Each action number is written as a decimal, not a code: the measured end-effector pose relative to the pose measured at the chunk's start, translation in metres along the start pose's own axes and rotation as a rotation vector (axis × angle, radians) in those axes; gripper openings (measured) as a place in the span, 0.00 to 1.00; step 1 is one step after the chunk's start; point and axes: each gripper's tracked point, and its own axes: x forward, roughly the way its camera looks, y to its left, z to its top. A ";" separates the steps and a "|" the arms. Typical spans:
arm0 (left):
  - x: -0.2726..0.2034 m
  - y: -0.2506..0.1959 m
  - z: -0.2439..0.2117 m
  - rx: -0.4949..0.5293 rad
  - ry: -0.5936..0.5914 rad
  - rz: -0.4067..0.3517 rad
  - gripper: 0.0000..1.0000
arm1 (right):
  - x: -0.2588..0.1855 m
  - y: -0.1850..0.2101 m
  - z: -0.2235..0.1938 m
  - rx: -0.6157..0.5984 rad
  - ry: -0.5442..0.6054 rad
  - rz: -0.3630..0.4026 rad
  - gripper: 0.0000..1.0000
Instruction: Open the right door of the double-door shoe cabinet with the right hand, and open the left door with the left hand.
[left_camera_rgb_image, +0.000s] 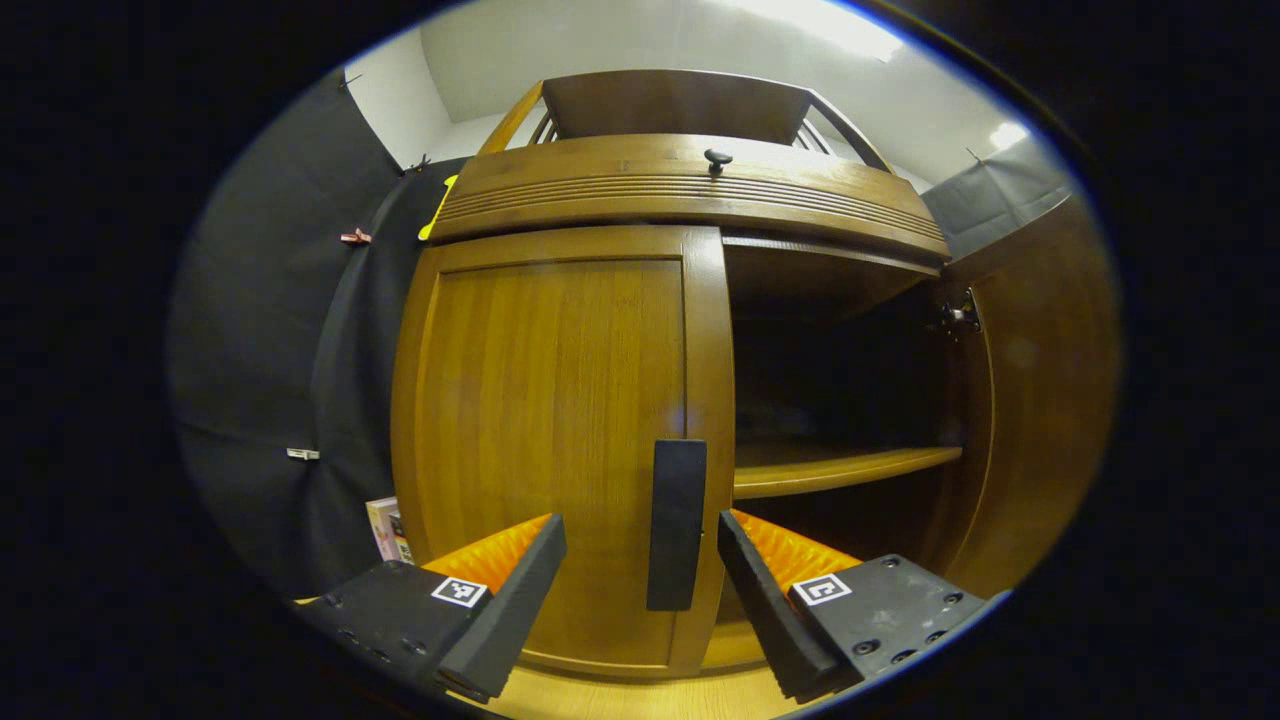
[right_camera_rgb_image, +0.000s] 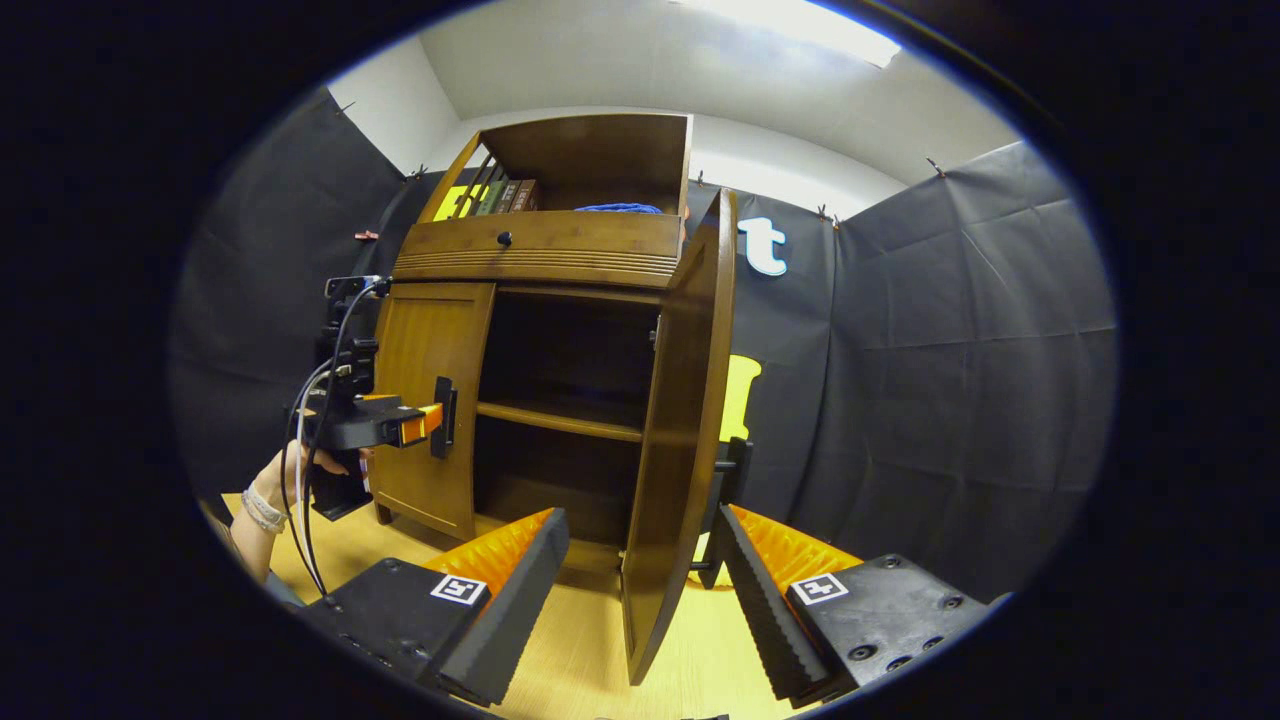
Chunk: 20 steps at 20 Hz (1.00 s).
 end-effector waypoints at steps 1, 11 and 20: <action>0.005 0.001 -0.002 -0.002 0.003 0.002 0.95 | 0.003 0.000 -0.001 -0.005 0.002 -0.001 0.94; 0.041 -0.009 -0.008 0.049 0.019 -0.038 0.78 | 0.023 0.000 -0.019 0.009 0.050 0.004 0.94; 0.040 -0.020 -0.012 0.049 0.052 -0.103 0.34 | 0.024 -0.006 -0.023 0.036 0.053 -0.015 0.87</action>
